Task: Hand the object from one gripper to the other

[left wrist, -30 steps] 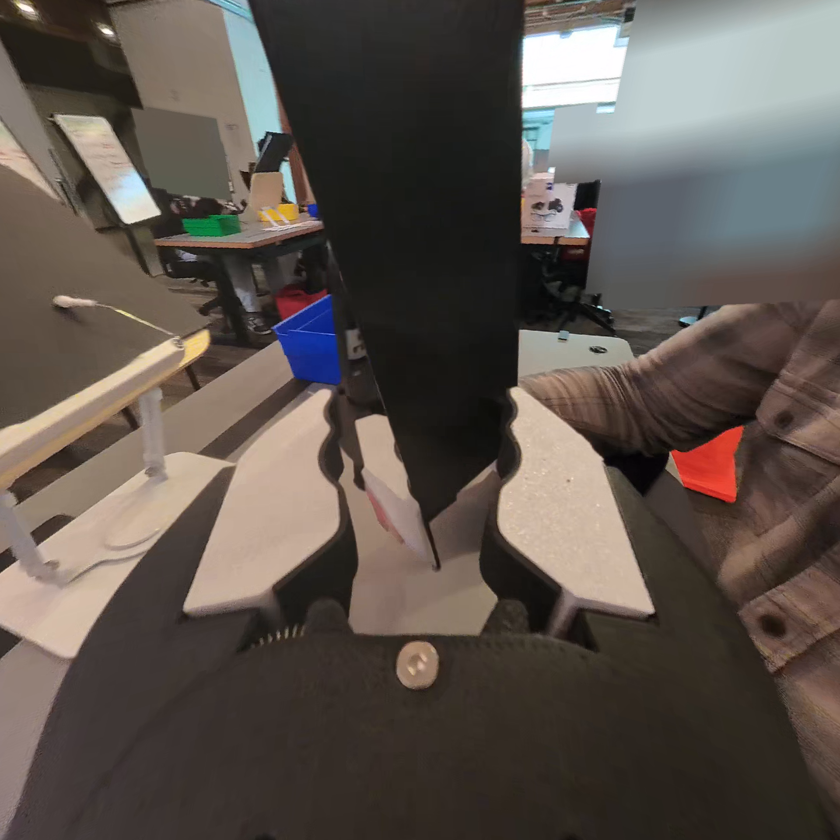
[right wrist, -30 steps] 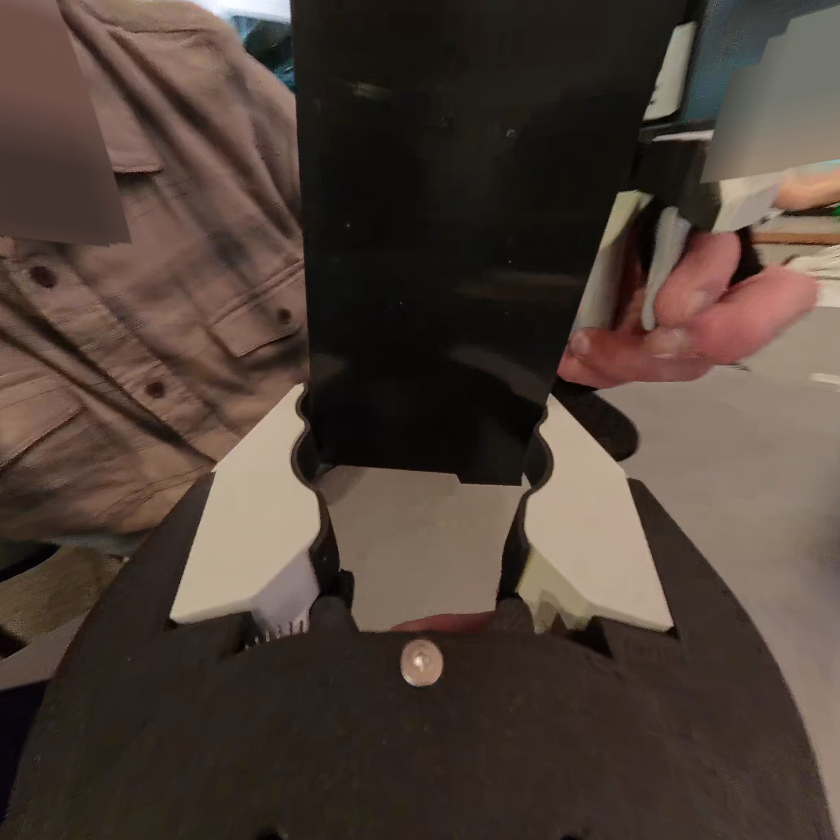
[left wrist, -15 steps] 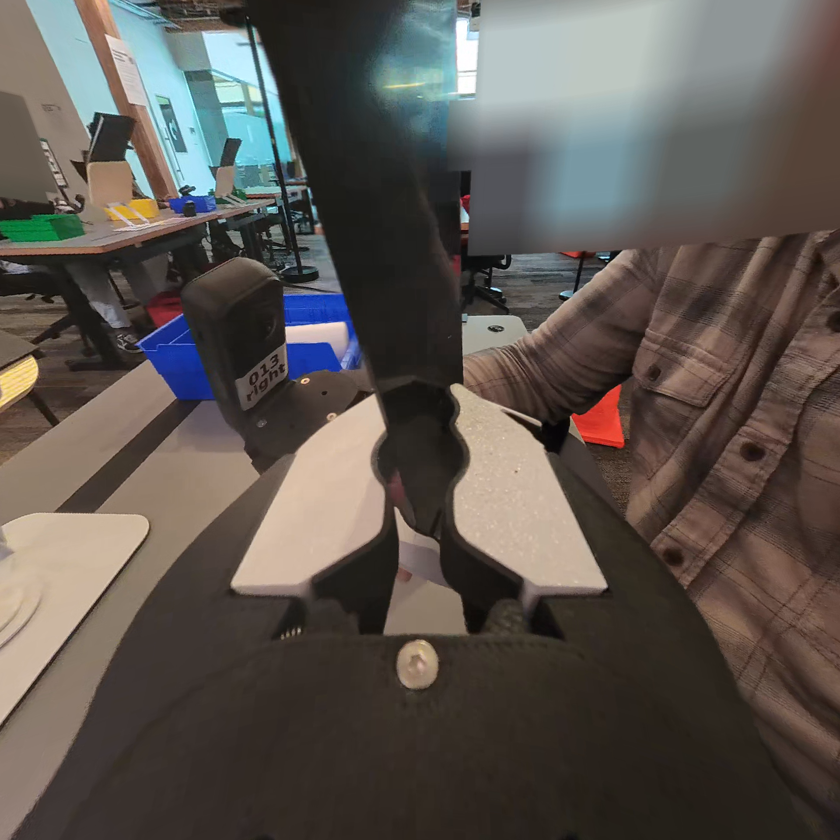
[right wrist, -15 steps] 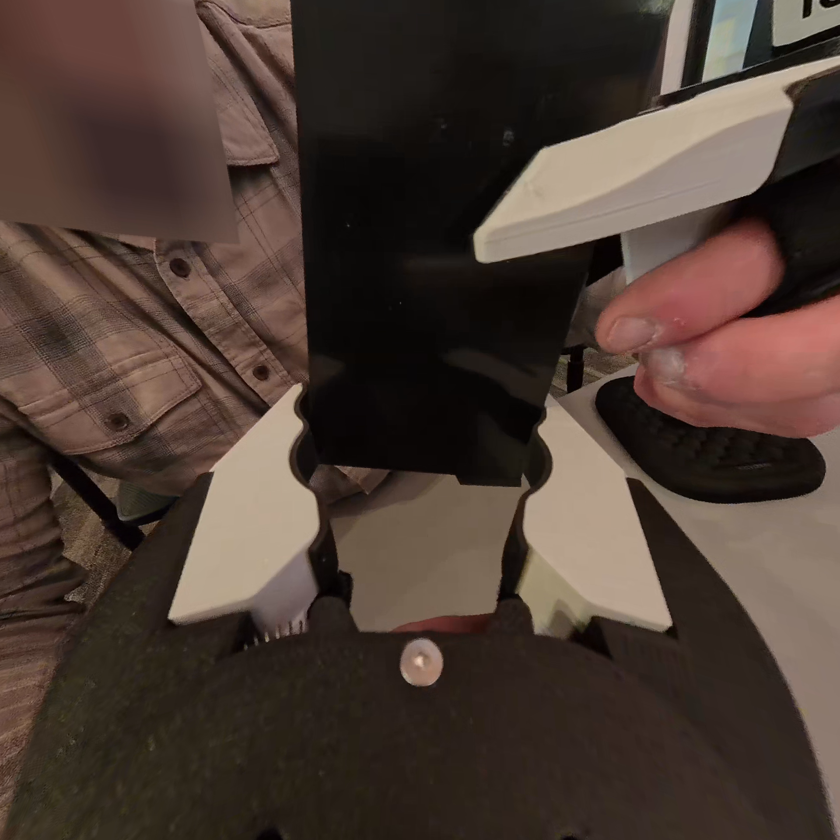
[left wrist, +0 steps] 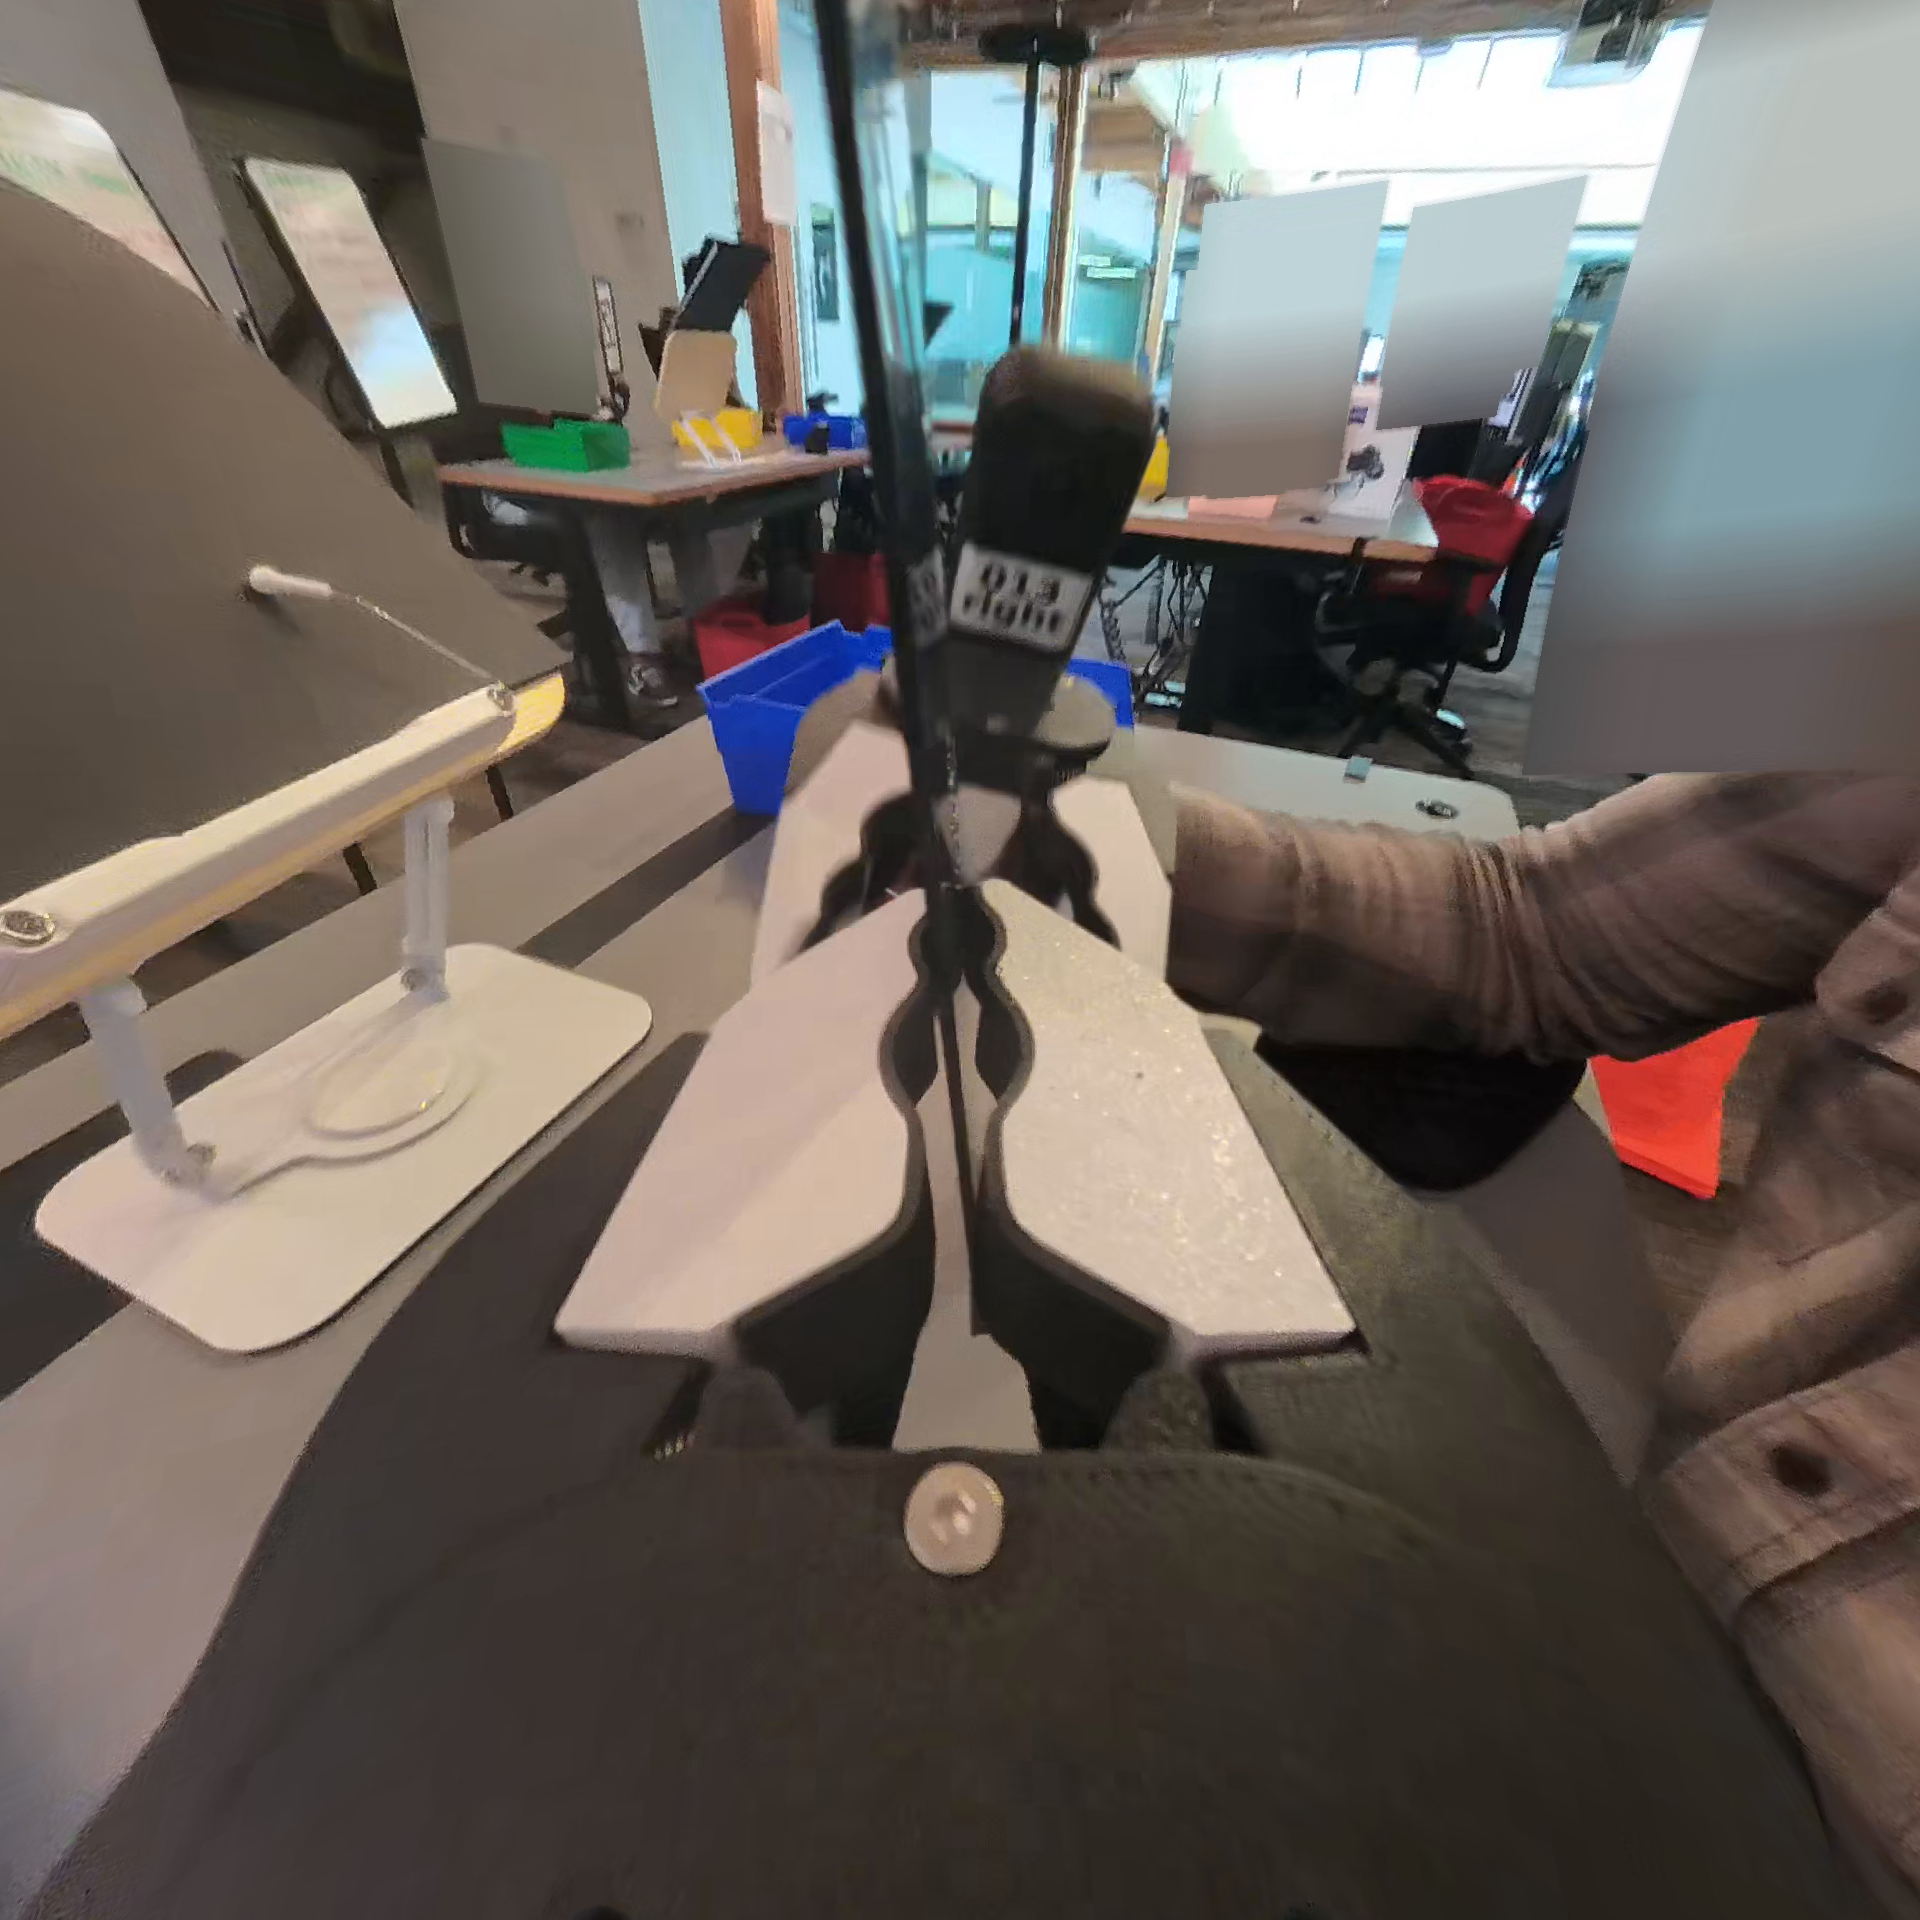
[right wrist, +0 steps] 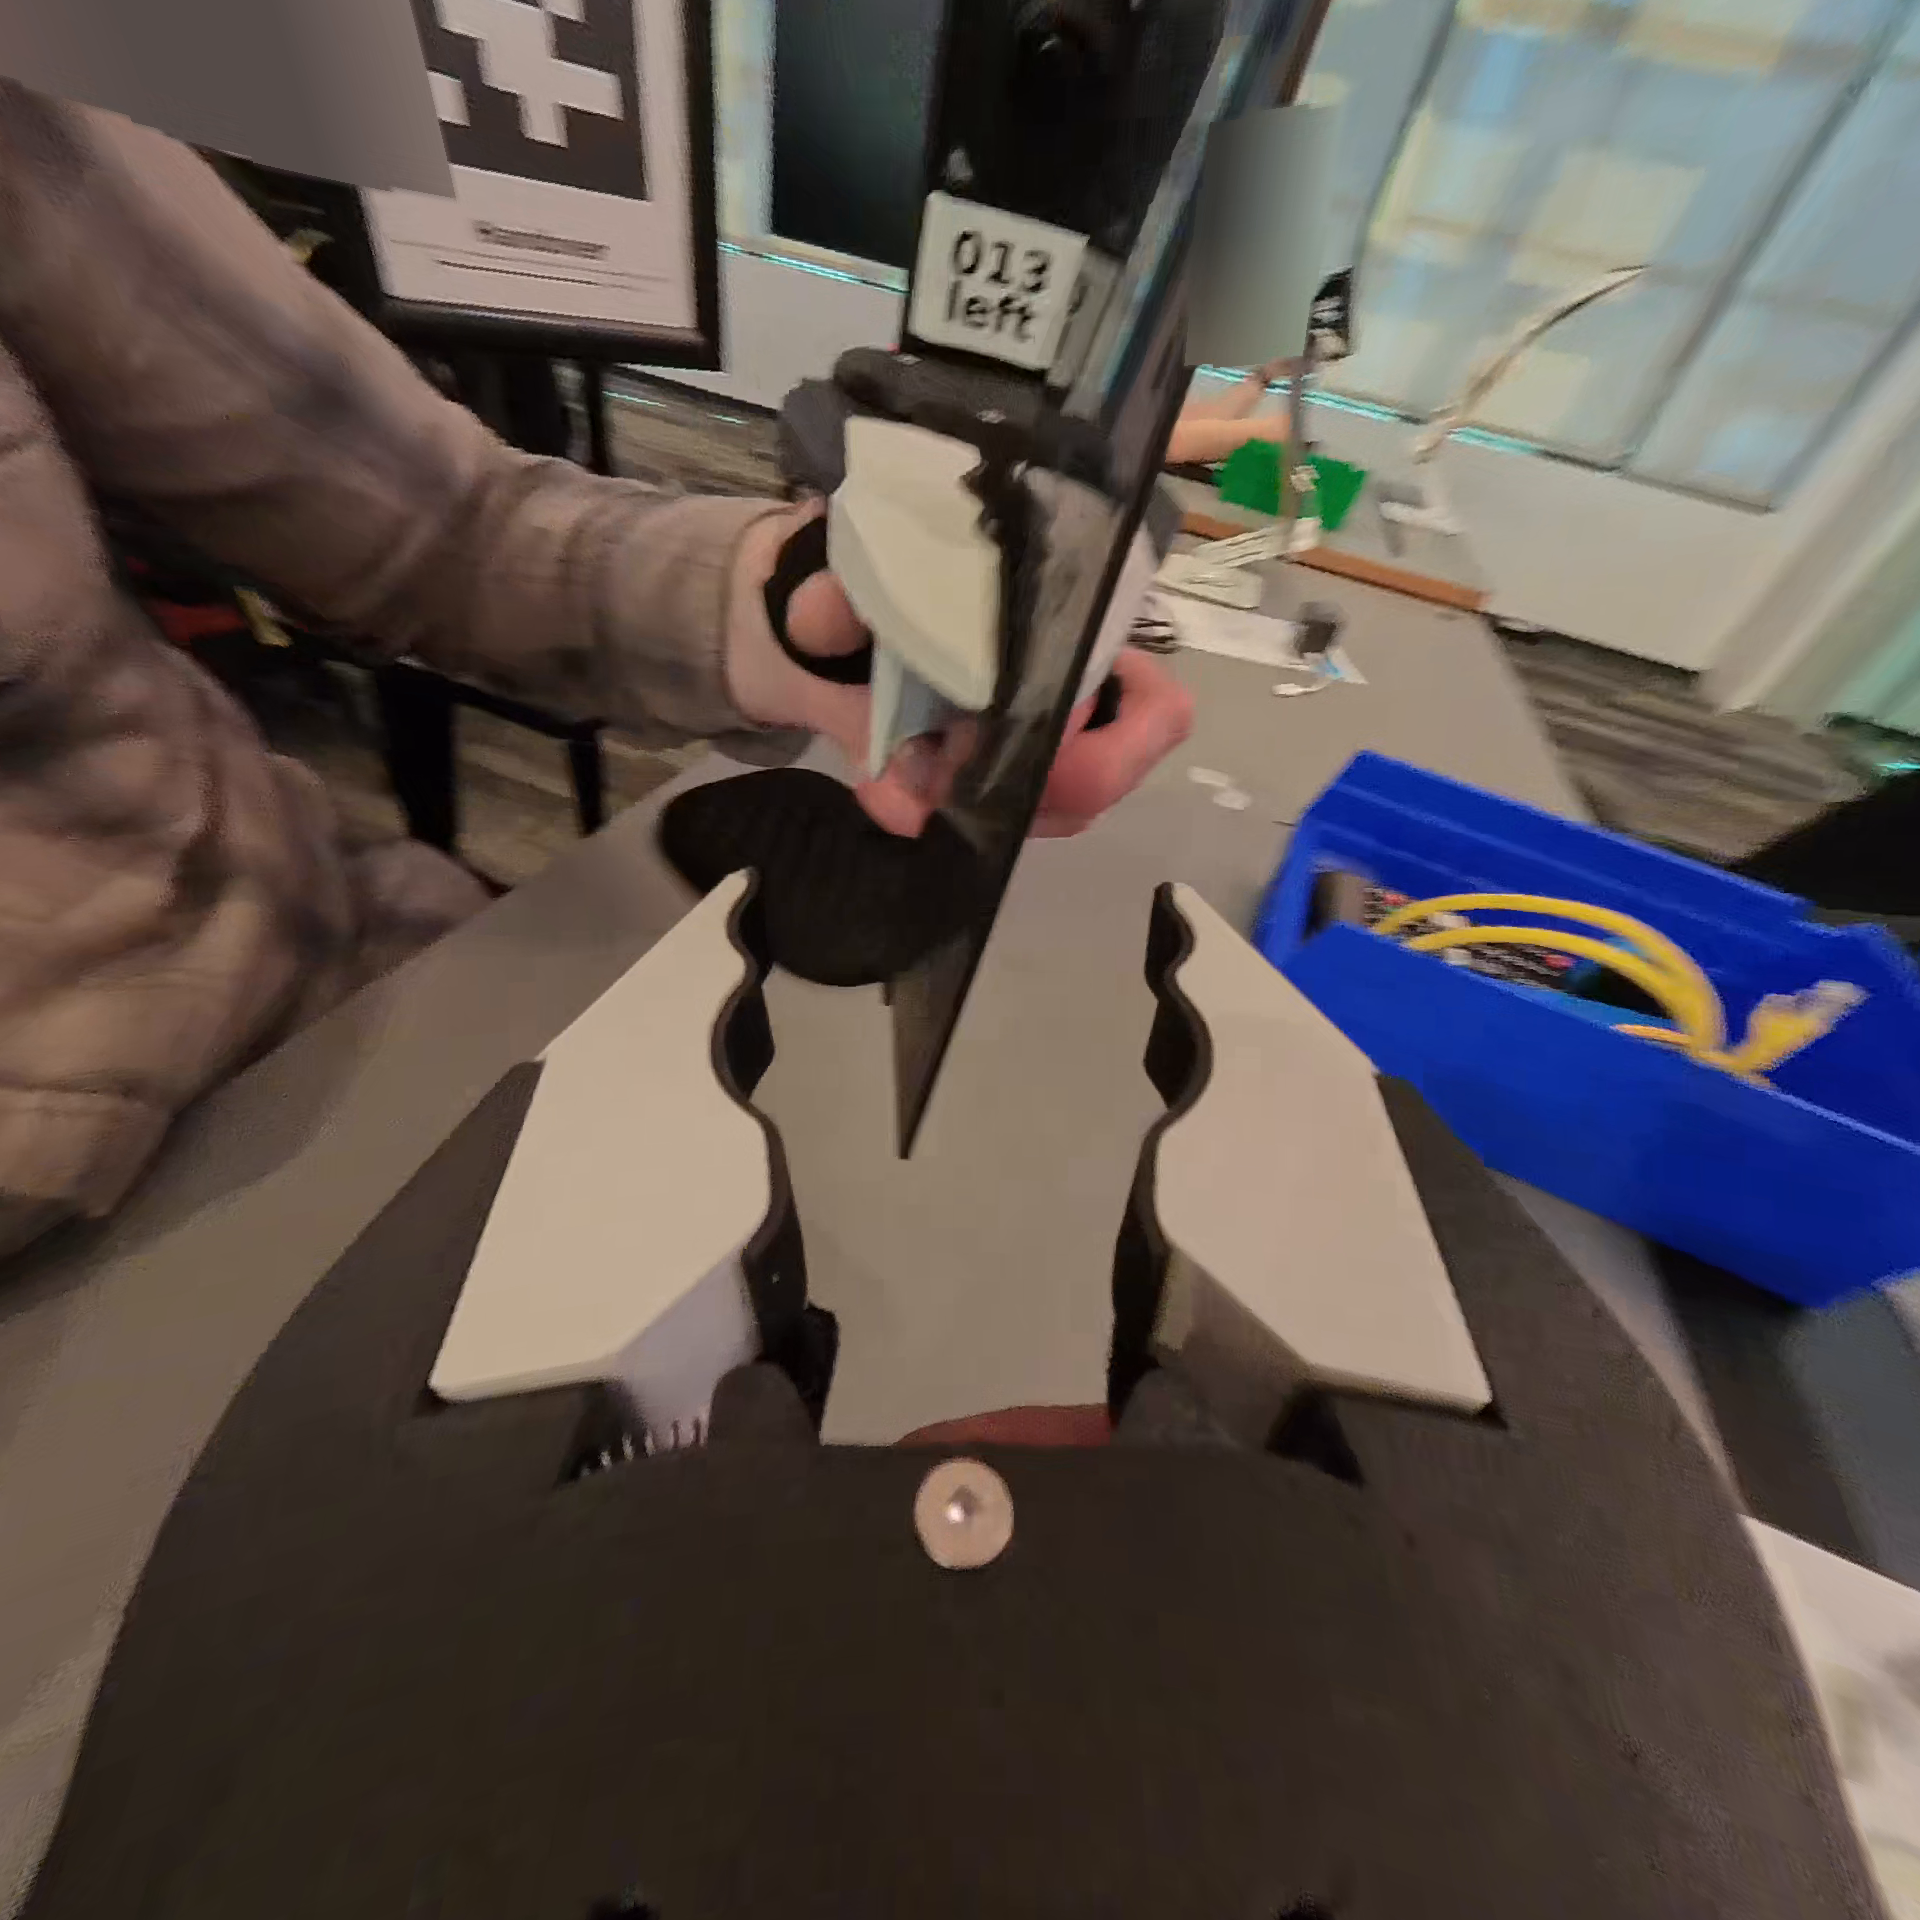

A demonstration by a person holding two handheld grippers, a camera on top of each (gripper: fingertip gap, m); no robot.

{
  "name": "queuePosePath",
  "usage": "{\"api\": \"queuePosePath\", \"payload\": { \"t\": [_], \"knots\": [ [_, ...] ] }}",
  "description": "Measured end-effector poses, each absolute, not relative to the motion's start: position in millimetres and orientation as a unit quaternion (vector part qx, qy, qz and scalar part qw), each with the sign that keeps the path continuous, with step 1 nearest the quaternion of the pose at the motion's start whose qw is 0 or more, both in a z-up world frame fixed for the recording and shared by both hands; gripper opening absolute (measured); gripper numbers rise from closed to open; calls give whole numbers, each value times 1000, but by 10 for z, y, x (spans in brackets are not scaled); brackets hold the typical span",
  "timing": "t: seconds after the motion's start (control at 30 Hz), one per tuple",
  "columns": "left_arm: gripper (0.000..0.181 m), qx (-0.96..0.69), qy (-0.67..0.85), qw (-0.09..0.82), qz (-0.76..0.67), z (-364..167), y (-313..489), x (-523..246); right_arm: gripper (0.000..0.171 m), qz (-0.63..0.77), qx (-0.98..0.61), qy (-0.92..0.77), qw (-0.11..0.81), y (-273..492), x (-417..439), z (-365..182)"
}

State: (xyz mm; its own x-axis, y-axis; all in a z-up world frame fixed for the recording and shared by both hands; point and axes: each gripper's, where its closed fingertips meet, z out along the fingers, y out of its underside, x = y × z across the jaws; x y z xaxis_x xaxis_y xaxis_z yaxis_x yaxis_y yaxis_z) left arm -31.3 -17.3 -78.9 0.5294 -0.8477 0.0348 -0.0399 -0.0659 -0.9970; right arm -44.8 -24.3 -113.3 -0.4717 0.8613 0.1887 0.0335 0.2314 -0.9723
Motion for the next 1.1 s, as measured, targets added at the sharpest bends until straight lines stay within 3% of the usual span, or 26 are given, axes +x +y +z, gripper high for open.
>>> {"api": "queuePosePath", "payload": {
  "t": [0.1, 0.33, 0.57, 0.77, 0.93, 1.1],
  "knots": [
    [2, -675, 369, 557, -313, -960, -166, -346, 60, 504, -335, -671, 428, -151, -375, -944],
    [2, -731, 469, 459, -186, -1454, -189, -362, 57, 426, -348, -705, 448, -139, -185, -758],
    [2, -745, 538, 389, -67, -1746, -156, -416, 36, 267, -353, -790, 423, -215, -93, -1036],
    [2, -737, 565, 370, -34, -1764, -169, -376, 2, 229, -344, -822, 393, -241, -161, -1292],
    [3, -737, 547, 397, -11, -1676, -58, -463, 0, 231, -341, -811, 415, -207, -225, -1234],
    [51, -756, 463, 462, 40, -1333, 154, -804, 0, 208, -348, -774, 486, -7, -297, -1033]
  ]
}}
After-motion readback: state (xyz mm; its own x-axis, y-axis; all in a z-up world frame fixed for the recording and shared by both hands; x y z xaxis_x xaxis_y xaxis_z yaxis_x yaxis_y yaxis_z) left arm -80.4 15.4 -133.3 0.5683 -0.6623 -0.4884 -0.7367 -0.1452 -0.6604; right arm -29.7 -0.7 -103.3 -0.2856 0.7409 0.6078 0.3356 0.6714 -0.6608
